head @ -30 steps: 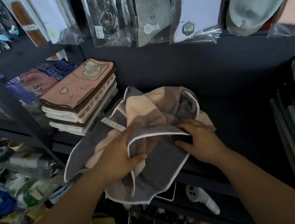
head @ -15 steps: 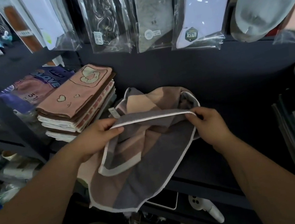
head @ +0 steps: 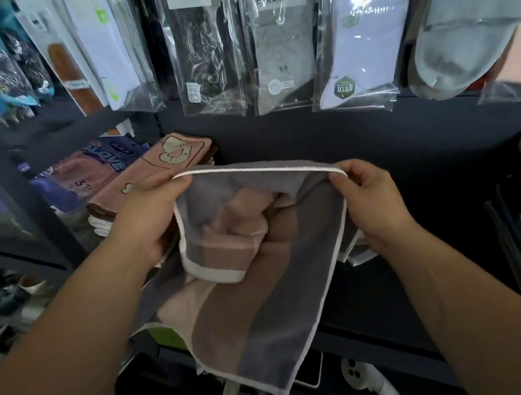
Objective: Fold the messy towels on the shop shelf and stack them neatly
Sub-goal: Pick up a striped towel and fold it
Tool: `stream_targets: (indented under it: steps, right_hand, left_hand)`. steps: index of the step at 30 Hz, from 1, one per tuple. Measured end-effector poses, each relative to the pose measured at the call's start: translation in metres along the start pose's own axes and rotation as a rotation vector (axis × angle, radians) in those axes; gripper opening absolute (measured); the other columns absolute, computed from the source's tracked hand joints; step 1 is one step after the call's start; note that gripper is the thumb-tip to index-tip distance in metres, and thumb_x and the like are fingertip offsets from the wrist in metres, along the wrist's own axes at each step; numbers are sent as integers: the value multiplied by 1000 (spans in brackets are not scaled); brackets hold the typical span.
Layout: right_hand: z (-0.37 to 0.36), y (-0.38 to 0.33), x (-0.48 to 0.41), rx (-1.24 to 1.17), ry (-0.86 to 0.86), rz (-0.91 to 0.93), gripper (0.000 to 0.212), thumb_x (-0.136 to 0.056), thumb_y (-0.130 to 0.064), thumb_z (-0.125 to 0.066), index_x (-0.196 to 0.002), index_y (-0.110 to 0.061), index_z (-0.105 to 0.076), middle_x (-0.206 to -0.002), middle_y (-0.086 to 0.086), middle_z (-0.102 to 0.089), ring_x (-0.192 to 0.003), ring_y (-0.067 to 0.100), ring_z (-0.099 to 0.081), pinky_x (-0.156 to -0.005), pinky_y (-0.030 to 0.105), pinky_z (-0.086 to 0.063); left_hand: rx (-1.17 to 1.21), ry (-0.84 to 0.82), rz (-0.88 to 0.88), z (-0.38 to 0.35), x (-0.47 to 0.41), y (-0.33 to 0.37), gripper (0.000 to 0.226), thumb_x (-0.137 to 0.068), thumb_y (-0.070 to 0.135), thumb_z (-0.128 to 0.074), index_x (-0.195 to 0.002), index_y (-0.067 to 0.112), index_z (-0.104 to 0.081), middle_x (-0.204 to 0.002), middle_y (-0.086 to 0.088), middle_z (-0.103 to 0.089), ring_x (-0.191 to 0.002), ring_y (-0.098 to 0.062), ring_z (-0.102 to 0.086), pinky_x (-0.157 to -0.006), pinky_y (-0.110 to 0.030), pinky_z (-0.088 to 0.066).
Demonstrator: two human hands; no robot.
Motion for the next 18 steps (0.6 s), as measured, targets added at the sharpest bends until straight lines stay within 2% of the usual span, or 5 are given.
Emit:
stream_targets:
  steps: [4, 7, 12, 15, 18]
  right_hand:
    - [3, 43, 12, 36, 19, -187, 12, -95, -26, -69, -85, -21, -74, -81, 0, -77, -81, 18, -74, -71, 36, -60]
    - [-3, 68, 24, 127, -50, -259, 14, -92, -25, -72, -81, -17, -76, -79, 6, -76, -85, 30, -73, -72, 41, -59]
    - [-10, 77, 40, 78, -205, -314, 11, -93, -9, -70, -86, -1, -75, -74, 3, -75, -77, 23, -73, -68, 35, -62]
    - [-7, 82, 46, -25, -284, -433, 16, -97, -12, -64, -93, 2, -72, -88, 13, -77, -77, 23, -75, -64, 33, -62]
    - [4, 74, 45, -126, -251, -468, 18, -101, -15, -58, -96, -2, -69, -89, 15, -76, -74, 26, -75, -63, 37, -62]
  left_hand:
    - [92, 28, 100, 5, 4, -10, 9, -93, 14, -66, -97, 14, -74, -93, -7, -78, -74, -15, -75, -68, -28, -55]
    - [192, 53, 133, 7, 6, -15, 13, -94, 21, -66, -99, 12, -75, -95, -8, -78, -80, -18, -75, -69, -29, -56]
    - [332, 125, 84, 13, 2, -2, 17, -100, 27, -59, -107, 18, -72, -94, -5, -78, -86, -19, -74, -67, -31, -59]
    - [261, 163, 6, 22, 0, 10, 11, -97, 22, -62, -91, 20, -72, -85, -3, -75, -83, -19, -71, -77, -34, -58]
    - [181, 53, -40, 24, 2, 20, 11, -90, 16, -68, -80, 21, -69, -77, -1, -70, -76, -16, -68, -71, -29, -56]
Point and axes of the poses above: each hand's wrist, its own x-axis away from the middle knuckle, its own z-axis out of the back of the hand, y = z × x, the point moved 8 cm from there along -x, towards the middle knuckle
